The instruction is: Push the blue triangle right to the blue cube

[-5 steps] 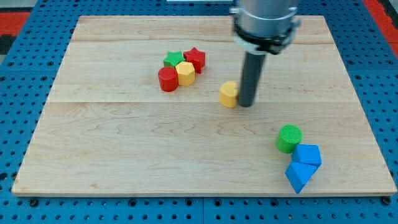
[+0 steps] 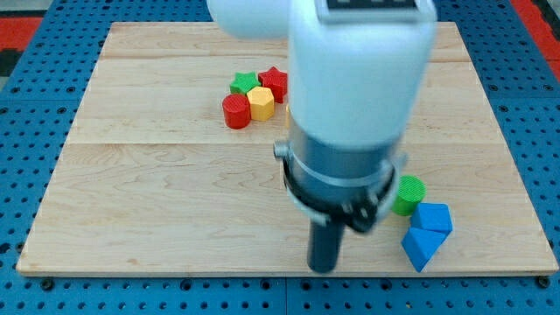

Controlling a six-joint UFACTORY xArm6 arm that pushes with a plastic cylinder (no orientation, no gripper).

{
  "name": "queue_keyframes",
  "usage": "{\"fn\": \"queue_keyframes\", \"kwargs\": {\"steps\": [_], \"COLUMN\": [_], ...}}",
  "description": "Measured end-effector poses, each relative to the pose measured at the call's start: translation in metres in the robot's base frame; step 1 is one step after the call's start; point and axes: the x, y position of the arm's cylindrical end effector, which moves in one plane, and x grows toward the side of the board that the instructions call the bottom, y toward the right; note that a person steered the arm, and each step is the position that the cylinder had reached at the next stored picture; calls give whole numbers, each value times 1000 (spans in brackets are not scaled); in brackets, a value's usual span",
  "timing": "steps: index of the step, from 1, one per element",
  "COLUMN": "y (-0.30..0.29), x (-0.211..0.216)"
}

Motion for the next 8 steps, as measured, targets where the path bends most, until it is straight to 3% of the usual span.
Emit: {"fn": "queue_keyframes", "kwargs": {"steps": [1,3,6,8], "y": [10,89,112,167], "x": [2,1,0,-1]}}
